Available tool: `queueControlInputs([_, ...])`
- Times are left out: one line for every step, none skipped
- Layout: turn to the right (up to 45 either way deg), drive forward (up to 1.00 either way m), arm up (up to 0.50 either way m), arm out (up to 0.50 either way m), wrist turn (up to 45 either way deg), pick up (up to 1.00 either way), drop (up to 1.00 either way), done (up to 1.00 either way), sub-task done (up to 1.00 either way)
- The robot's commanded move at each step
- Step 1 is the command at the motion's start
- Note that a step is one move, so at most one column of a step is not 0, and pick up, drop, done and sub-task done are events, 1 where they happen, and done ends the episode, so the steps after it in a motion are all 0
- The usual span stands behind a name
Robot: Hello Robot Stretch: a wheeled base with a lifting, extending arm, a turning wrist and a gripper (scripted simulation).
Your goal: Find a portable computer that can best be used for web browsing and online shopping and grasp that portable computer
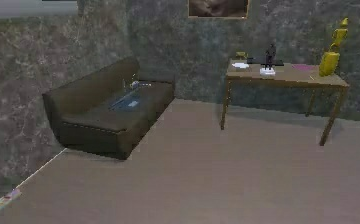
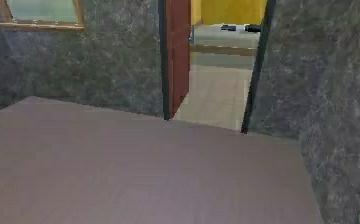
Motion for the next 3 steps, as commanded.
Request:
queueControlInputs([0.0, 1.0, 0.0, 0.0, 0.0, 0.0, 0.0, 0.0, 0.0])
queueControlInputs([-6.0, 0.0, 0.0, 0.0, 0.0, 0.0, 0.0, 0.0, 0.0])
queueControlInputs([0.0, 0.4, 0.0, 0.0, 0.0, 0.0, 0.0, 0.0, 0.0])
